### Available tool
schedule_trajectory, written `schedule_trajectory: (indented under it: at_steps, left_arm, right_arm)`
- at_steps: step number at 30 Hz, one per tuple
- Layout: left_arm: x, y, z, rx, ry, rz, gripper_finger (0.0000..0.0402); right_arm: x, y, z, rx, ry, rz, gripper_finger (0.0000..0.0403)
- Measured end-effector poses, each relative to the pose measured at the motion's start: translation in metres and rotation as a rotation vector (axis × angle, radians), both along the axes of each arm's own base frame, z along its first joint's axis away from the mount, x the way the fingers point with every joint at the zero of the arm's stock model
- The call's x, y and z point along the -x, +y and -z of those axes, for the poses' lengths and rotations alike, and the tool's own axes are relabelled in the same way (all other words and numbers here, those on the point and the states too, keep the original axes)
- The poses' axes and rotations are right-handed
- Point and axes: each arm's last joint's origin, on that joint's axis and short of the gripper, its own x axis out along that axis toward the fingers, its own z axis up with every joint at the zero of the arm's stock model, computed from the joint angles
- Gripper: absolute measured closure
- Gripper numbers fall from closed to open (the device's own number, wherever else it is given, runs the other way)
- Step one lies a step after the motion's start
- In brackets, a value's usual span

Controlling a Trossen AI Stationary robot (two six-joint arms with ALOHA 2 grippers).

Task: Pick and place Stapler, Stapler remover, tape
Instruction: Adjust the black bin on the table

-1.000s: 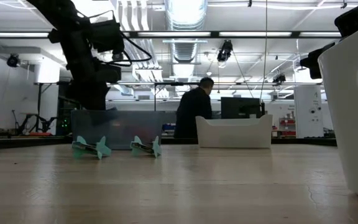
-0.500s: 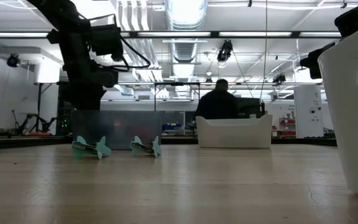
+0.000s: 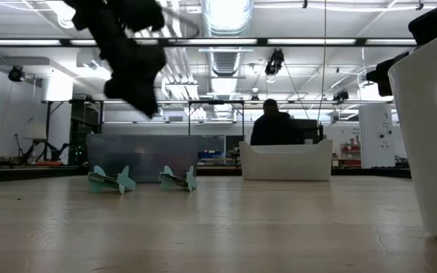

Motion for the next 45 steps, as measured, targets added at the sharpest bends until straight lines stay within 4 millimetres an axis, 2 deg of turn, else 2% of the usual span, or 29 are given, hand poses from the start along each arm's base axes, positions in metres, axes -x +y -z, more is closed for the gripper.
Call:
schedule_trajectory:
  at_steps: [4,7,12,17,20,27,32,38,45]
  left_arm:
    - [-0.022,-0.025,-0.023,-0.040,-0.187,0.113,0.0253]
    - [-0.034,-0.050,-0.031,-0.060,-0.309,0.221,0.0254]
    - [-0.040,-0.087,-0.028,-0.033,-0.441,0.249,0.0255]
    - [-0.036,-0.109,-0.013,-0.165,-0.397,0.263,0.0255]
    - [-0.036,-0.112,0.005,-0.145,-0.355,0.206,0.0255]
    - [-0.056,-0.116,0.049,-0.115,-0.239,0.135,0.0260]
    - [-0.062,-0.118,0.073,-0.071,-0.167,0.083,0.0272]
    - [-0.065,-0.119,0.086,-0.024,-0.134,0.022,0.0291]
    - [-0.066,-0.120,0.092,-0.030,-0.115,0.022,0.0301]
  right_arm:
    - [0.000,0.000,0.000,0.000,0.000,0.000,0.0394]
    - [0.000,0.000,0.000,-0.001,0.000,0.000,0.0394]
    - [0.000,0.000,0.000,0.000,0.000,0.000,0.0394]
    - [0.000,0.000,0.000,0.000,0.000,0.000,0.0394]
    - [0.000,0.000,0.000,-0.001,0.000,0.000,0.0394]
    - [0.000,0.000,0.000,-0.001,0.001,0.000,0.0394]
    - [0.000,0.000,0.000,-0.001,0.000,0.000,0.0394]
    - [0.000,0.000,0.000,0.000,0.000,0.000,0.0394]
    - [0.000,0.000,0.000,-0.002,0.000,0.000,0.0394]
